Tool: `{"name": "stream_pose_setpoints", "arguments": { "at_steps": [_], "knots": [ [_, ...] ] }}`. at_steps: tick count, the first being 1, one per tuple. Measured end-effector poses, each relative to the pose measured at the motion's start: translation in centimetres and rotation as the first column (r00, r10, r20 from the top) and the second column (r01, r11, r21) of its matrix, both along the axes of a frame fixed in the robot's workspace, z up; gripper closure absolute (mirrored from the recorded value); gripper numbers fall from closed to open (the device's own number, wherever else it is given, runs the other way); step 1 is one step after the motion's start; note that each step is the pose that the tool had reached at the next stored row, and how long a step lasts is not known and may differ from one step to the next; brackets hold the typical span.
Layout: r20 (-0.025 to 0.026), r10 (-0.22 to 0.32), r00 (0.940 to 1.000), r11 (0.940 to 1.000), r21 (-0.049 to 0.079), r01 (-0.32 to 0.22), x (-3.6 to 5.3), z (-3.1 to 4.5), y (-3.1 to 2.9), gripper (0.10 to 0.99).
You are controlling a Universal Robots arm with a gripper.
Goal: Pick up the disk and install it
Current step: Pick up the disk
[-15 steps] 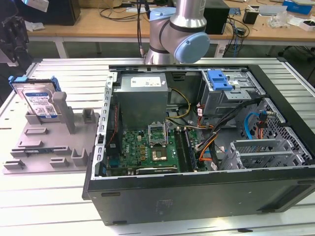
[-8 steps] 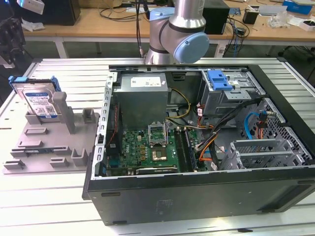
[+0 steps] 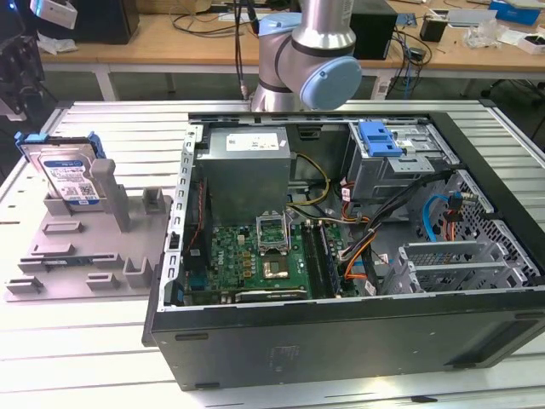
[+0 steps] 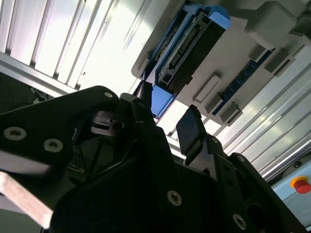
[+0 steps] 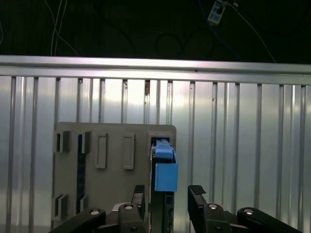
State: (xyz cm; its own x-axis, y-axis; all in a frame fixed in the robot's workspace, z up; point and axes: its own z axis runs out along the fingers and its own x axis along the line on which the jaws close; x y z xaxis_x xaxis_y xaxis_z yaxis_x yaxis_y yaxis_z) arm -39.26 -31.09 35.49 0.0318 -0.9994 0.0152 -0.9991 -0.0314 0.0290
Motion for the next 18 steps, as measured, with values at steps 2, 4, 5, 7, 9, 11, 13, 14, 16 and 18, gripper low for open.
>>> {"name": "stream_pose_setpoints", "arguments": {
  "at_steps": [2, 4, 5, 7, 9, 11, 13, 14, 16, 18],
  "knots": [
    [0.0, 0.0, 1.0, 1.0, 0.0, 0.0, -0.05, -0.15, 0.04, 0.604],
    [-0.0001, 0.0, 1.0, 1.0, 0.0, 0.0, -0.1, -0.3, 0.07, 0.604],
    [-0.0001, 0.0, 1.0, 1.0, 0.0, 0.0, -0.15, -0.43, 0.09, 0.604],
    [-0.0001, 0.0, 1.0, 1.0, 0.0, 0.0, -0.2, -0.58, 0.1, 0.604],
    [0.0, 0.0, 1.0, 1.0, 0.0, 0.0, -0.26, -0.73, 0.12, 0.604],
    [0.0, 0.0, 1.0, 1.0, 0.0, 0.0, -0.3, -0.89, 0.12, 0.604],
    [0.0, 0.0, 1.0, 1.0, 0.0, 0.0, -0.33, -1.07, 0.12, 0.604],
    [0.0, 0.0, 1.0, 1.0, 0.0, 0.0, -0.35, -1.21, 0.12, 0.604],
    [-0.0001, 0.0, 1.0, 1.0, 0.0, 0.0, -0.37, -1.37, 0.12, 0.604],
    [-0.0001, 0.0, 1.0, 1.0, 0.0, 0.0, -0.39, -1.55, 0.12, 0.604]
  ]
}}
